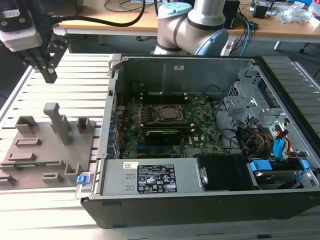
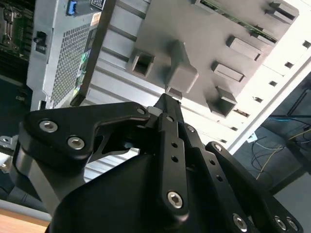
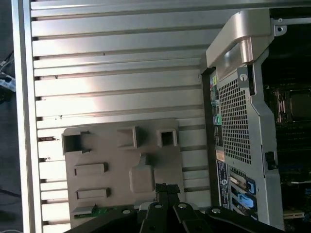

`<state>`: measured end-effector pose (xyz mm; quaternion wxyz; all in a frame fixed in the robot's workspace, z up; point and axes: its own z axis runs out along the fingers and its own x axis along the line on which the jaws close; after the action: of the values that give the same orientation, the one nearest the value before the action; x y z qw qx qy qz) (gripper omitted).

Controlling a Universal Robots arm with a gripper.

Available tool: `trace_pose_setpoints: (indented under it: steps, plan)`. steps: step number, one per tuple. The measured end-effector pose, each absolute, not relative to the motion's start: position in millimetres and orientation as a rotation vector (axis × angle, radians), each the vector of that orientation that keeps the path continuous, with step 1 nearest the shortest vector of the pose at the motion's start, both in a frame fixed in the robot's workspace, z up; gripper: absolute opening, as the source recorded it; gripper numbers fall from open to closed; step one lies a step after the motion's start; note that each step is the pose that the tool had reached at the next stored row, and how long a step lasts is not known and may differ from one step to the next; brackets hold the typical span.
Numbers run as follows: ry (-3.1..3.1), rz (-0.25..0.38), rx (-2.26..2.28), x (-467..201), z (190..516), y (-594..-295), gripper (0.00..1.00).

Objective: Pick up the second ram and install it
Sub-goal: 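Reach for the second ram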

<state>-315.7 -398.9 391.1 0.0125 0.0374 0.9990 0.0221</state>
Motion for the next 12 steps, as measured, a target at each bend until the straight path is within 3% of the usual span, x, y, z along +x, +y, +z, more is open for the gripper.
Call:
trace_pose_setpoints:
  steps: [12]
  plan:
    - [3.114,0.069,0.117,-377.7,388.8,-398.9,0.11]
